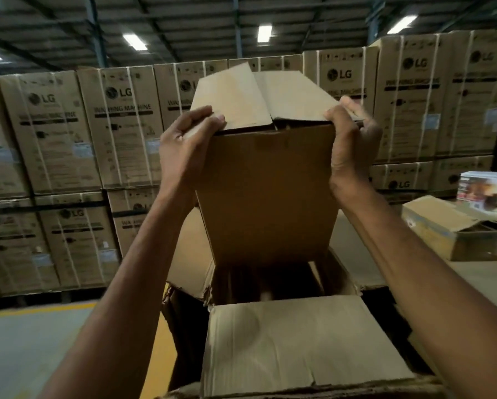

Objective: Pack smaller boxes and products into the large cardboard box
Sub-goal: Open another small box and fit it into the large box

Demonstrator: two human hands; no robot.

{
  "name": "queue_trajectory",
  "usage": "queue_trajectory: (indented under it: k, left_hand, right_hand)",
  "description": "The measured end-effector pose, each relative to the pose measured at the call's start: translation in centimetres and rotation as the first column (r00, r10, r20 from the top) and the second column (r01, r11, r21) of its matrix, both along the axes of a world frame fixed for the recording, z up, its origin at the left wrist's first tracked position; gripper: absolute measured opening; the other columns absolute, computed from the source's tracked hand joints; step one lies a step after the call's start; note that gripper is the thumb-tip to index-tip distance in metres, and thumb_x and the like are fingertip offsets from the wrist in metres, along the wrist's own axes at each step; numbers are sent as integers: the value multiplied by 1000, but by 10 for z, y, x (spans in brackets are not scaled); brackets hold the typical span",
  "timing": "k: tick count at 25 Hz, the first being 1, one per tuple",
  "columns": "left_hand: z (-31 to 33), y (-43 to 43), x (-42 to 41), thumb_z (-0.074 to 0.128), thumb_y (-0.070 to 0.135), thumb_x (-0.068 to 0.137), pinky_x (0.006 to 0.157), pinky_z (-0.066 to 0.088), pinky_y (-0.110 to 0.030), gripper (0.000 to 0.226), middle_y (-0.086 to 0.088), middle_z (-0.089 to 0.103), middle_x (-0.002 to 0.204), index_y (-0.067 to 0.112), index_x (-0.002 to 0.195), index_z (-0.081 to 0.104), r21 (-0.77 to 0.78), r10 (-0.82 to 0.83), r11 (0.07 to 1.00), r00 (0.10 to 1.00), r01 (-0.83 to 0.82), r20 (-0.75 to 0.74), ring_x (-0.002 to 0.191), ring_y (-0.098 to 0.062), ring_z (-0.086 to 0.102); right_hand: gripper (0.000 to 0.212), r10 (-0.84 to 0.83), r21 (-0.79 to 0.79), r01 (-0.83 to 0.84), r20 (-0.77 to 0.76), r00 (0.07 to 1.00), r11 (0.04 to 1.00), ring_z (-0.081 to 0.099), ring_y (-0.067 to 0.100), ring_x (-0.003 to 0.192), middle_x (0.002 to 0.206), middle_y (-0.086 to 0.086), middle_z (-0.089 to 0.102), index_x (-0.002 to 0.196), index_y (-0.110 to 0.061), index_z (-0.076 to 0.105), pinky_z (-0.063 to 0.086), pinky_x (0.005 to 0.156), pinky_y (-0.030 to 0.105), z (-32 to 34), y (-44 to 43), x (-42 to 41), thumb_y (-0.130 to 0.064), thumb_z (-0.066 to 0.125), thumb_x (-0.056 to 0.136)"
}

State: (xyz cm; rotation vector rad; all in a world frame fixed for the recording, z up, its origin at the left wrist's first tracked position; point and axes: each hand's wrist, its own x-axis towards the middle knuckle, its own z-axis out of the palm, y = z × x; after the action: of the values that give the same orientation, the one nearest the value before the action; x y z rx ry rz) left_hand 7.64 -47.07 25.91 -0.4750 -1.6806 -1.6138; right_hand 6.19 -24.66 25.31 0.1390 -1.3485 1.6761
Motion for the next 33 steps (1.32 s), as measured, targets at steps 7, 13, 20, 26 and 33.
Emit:
queue_trajectory:
  k: [7,13,20,26,33]
  left_hand:
    - [-45,-15,-14,73,60,79,95,54,-32,40,16,70,119,42,116,74,-83,6,997,981,11,196,113,-2,63]
    - [-52,-10,-2,67,63,84,84,50,-23,43,14,66,126,41,120,72,-156,90,986,986,-68,142,113,-1,60]
    - [-118,-1,-38,64,69,82,86,57,-33,50,9,70,121,36,118,74,-304,147,952,900,-17,410,105,-7,64]
    - [-141,-13,-51,60,67,90,76,45,-29,51,0,61,139,35,130,67,-700,298,692,812,179,502,111,-16,57]
    - [-138,-1,-34,53,78,81,100,50,-40,85,-7,55,146,23,146,51,-874,304,395,858,283,415,128,-26,55]
  right_hand:
    - [27,-96,-23,100,144,985,995,66,-4,70,71,-29,70,105,-36,75,62,72,46,-49,-19,3,-42,69,80]
    - [14,-258,-40,263,102,961,964,65,-5,71,77,-19,70,93,-32,75,55,61,27,-55,-8,16,-40,69,83]
    - [24,-221,123,185,466,857,975,68,13,80,80,-12,71,86,-29,72,57,74,39,-121,1,-19,-51,63,80]
    - [19,-424,558,43,577,698,829,62,21,79,74,-12,63,76,-23,67,37,60,28,-158,8,-29,-34,61,90]
    - [29,-468,796,-290,562,682,531,61,26,112,125,0,69,120,-26,71,51,97,43,-151,7,-22,-34,54,98]
